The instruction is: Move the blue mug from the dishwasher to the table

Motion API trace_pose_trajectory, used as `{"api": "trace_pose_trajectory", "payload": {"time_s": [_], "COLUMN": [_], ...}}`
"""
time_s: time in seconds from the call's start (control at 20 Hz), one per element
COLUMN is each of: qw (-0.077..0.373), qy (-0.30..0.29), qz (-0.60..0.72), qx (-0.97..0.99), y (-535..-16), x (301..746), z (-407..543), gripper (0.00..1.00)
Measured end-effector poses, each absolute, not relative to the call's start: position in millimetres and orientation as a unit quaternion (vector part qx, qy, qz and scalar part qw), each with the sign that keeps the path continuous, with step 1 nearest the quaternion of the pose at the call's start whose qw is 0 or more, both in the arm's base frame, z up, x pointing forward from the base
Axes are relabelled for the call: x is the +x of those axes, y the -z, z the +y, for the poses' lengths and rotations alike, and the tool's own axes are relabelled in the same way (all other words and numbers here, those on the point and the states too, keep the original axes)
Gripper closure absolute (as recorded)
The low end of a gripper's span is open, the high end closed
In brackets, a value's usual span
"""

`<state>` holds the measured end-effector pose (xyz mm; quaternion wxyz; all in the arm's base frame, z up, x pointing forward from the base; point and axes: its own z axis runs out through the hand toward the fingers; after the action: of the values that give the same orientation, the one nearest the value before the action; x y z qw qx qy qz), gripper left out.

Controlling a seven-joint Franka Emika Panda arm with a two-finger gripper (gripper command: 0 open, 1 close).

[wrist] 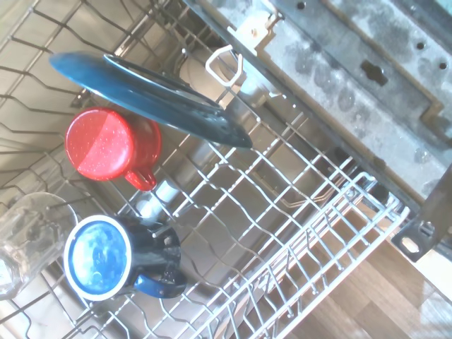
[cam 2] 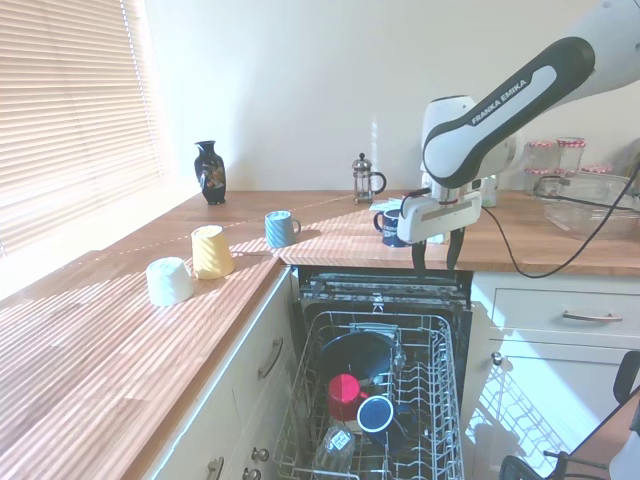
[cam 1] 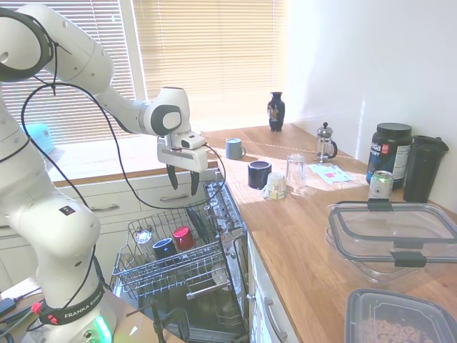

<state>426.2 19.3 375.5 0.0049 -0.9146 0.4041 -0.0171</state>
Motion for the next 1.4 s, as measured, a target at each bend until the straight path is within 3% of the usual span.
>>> {"api": "trace_pose_trajectory", "payload": {"time_s": [0.45,1.0,1.4], "qw": [-0.011,-0.088,-0.134], "qy": [0.021,0.038,0.048], "qz": [0.381,0.233,0.097], "qx": [-0.924,-0.968,-0.985], "y": [-367.6,-309.2,-259.4], "x": [434.3,476.3,465.0], "z": [31.4,114.9,169.4], "gripper": [0.0,0.0,0.0]}}
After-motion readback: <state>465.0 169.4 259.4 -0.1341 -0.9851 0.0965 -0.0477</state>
